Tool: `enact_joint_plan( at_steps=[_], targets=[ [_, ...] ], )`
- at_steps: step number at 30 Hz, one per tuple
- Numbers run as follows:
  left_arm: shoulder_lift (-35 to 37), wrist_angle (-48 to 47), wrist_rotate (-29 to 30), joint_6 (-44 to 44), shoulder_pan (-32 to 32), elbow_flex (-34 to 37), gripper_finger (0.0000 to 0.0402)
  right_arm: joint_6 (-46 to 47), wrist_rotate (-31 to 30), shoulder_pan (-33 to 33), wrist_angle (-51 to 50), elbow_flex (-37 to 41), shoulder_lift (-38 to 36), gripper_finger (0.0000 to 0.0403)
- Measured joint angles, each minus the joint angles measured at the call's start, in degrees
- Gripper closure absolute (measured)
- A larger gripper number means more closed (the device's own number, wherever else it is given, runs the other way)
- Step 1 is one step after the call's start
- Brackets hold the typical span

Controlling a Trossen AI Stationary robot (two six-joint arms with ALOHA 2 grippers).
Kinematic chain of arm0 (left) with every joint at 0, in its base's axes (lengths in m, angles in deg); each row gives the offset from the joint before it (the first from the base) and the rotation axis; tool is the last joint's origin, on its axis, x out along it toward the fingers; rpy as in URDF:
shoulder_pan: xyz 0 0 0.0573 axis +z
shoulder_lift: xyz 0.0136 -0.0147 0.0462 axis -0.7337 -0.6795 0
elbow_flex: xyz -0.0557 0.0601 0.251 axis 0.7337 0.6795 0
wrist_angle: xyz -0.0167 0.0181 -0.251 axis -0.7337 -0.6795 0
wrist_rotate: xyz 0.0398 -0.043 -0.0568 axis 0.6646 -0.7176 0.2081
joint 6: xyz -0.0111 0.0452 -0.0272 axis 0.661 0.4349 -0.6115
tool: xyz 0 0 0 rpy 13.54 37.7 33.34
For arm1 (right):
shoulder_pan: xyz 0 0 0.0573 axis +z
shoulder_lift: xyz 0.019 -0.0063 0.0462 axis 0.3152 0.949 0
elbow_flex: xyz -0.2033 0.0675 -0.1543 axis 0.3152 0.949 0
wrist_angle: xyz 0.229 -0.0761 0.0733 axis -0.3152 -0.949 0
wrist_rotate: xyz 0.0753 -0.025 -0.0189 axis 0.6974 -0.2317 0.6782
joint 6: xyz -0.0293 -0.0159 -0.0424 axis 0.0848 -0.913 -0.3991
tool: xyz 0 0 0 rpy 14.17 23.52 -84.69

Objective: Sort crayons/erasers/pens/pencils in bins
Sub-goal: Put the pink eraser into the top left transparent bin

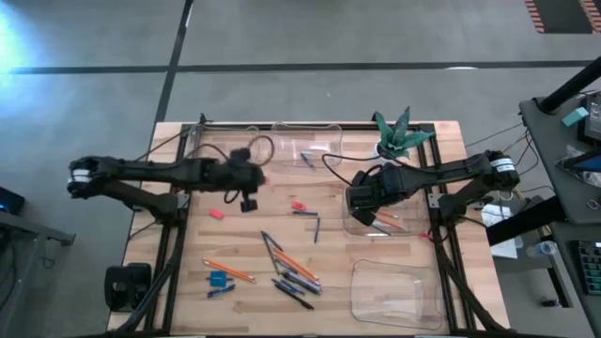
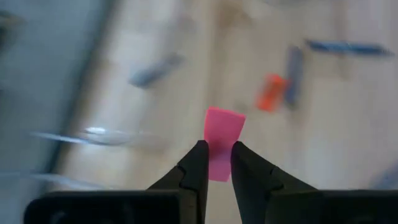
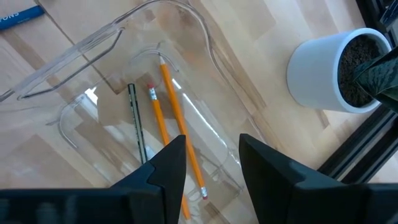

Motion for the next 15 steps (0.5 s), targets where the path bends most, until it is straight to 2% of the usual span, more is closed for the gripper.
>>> enact_joint_plan(
  at_steps=[6, 8, 11, 15],
  targets=[
    [5.2, -2.3, 17.9, 0.0, 1.8, 1.3, 0.0359, -0.1, 0.0, 0.0, 0.2, 0.0, 0.0, 0.0269],
    [6.0, -2.0, 21.8, -0.1, 2.9, 2.3, 0.0359, -0.1, 0.0, 0.0, 0.6, 0.0, 0.0, 0.0269],
    [5.9, -1.9, 23.1, -0.6, 5.3, 3.4, 0.0359, -0.1, 0.0, 0.0, 0.9, 0.0, 0.0, 0.0267],
    [3.4, -2.3, 23.0, -7.2, 9.5, 4.7, 0.0359, 0.0, 0.0, 0.0, 1.1, 0.0, 0.0, 0.0267]
  ],
)
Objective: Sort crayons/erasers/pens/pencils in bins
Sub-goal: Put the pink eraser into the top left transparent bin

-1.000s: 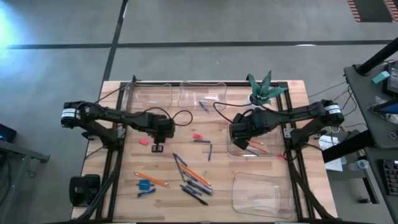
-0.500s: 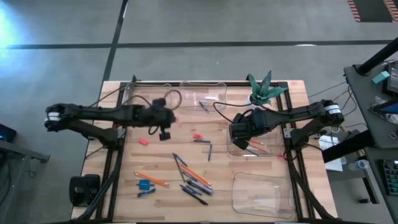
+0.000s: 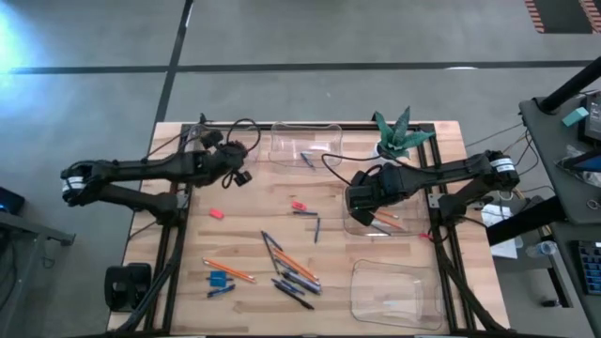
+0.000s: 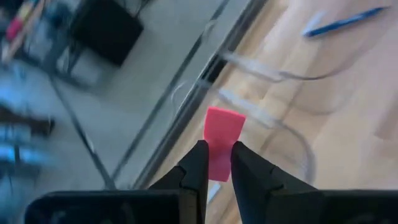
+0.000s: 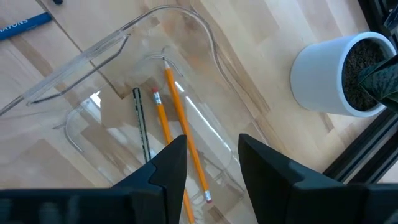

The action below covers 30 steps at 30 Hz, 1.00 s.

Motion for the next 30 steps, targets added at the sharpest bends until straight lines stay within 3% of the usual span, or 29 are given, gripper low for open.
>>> enact_joint_plan(
  at_steps=[8, 23, 30],
  targets=[
    [-7.6, -0.3, -2.6, -13.8, 6.3, 1.4, 0.0359, 0.8, 0.0, 0.0, 0.0, 0.0, 0.0, 0.0270],
    [-15.6, -0.3, -2.4, -16.8, 7.3, 1.2, 0.0357, 1.6, 0.0, 0.0, 0.0, 0.0, 0.0, 0.0273],
    [-15.3, 0.3, -3.0, -17.4, 7.4, 1.1, 0.0315, 1.5, 0.0, 0.0, 0.1, 0.0, 0.0, 0.0267]
  ],
)
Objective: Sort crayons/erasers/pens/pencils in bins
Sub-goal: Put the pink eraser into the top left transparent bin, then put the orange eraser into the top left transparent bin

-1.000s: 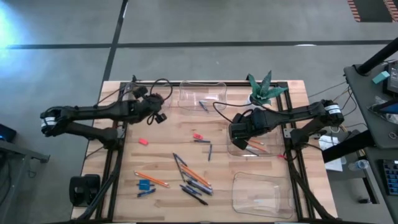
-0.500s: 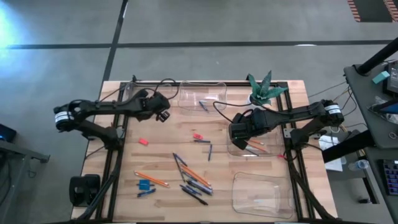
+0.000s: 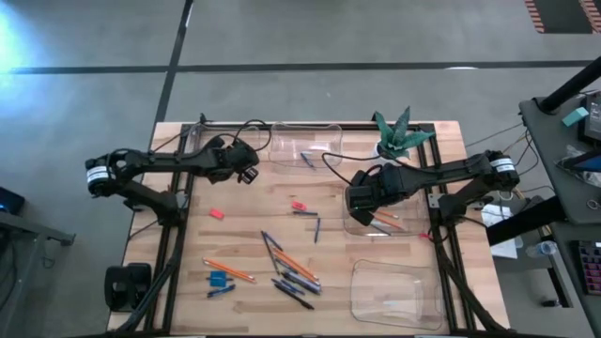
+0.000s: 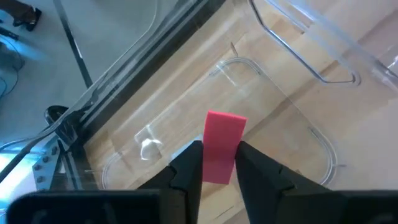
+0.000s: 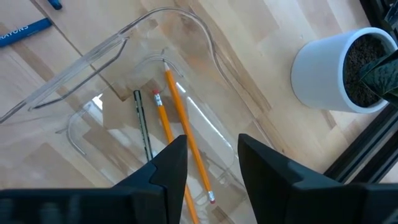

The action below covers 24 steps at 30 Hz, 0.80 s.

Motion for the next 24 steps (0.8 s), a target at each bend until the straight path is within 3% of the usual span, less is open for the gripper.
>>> enact_joint_plan(
  at_steps=[8, 17, 24],
  targets=[
    [0.4, 0.0, 0.0, -0.1, 0.0, -1.2, 0.0256, -0.1, 0.0, 0.0, 0.0, 0.0, 0.0, 0.0270],
    [4.6, 0.1, -0.1, -2.8, 0.0, -9.6, 0.0250, -0.1, 0.0, 0.0, 0.1, 0.0, 0.0, 0.0266],
    [9.2, 2.8, -19.4, -14.6, -3.7, -13.1, 0.0250, -0.3, 0.0, 0.0, 0.1, 0.0, 0.0, 0.0272]
  ],
)
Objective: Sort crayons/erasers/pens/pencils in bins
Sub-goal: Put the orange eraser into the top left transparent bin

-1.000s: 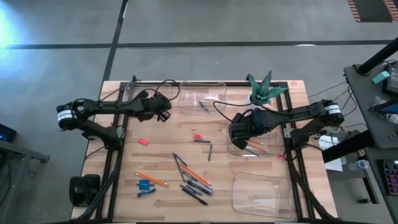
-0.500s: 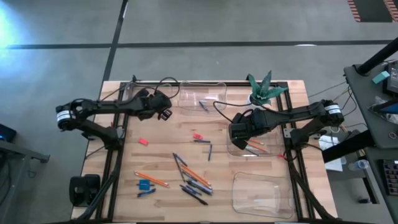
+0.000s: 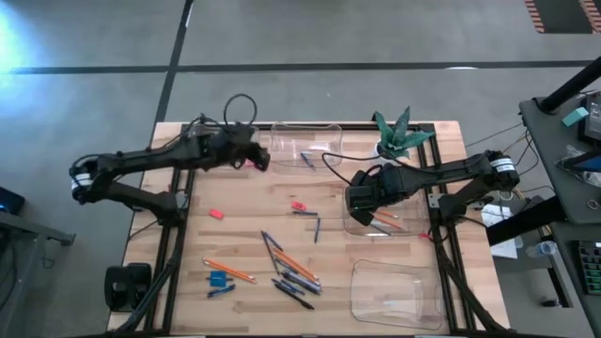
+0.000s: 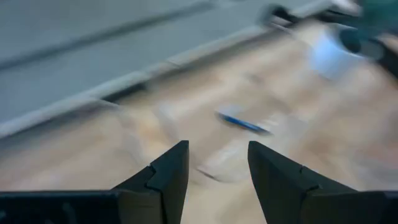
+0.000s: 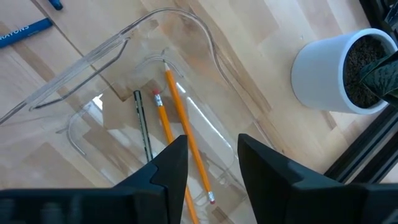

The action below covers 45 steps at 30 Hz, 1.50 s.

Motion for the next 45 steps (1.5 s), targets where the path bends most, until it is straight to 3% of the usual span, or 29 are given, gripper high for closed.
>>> enact_joint_plan(
  at_steps=[4, 9, 14, 24, 30, 40, 45],
  targets=[
    [0.6, -1.9, -2.2, -8.8, -6.2, 1.0, 0.0250, -0.4, -0.5, 0.0, 0.0, 0.0, 0.0, 0.0273],
    [-0.3, -12.1, -2.2, -25.0, -14.1, 1.5, 0.0250, -0.3, -1.5, 0.0, 0.1, 0.0, 0.0, 0.0273],
    [-1.3, -22.8, -2.1, -33.8, -20.8, 1.6, 0.0251, -1.4, -1.5, 0.0, 0.2, 0.0, 0.0, 0.0273],
    [-3.3, -42.5, -5.5, -51.7, -25.1, 3.3, 0.0252, -3.3, -1.6, 0.0, 1.3, 0.0, 0.0, 0.0273],
    [-4.2, -42.1, -6.0, -62.1, -25.1, 9.4, 0.0252, -5.8, -2.2, 0.0, 2.1, 0.0, 0.1, 0.0273],
    [-4.1, -38.9, -4.5, -87.3, -25.0, 16.8, 0.0252, -9.6, -3.0, -0.1, 3.2, 0.0, 0.1, 0.0273],
    [-4.7, -35.5, -6.4, -92.2, -25.0, 19.5, 0.0252, -11.7, -3.0, -0.1, 3.5, 0.0, 0.1, 0.0273]
  ],
)
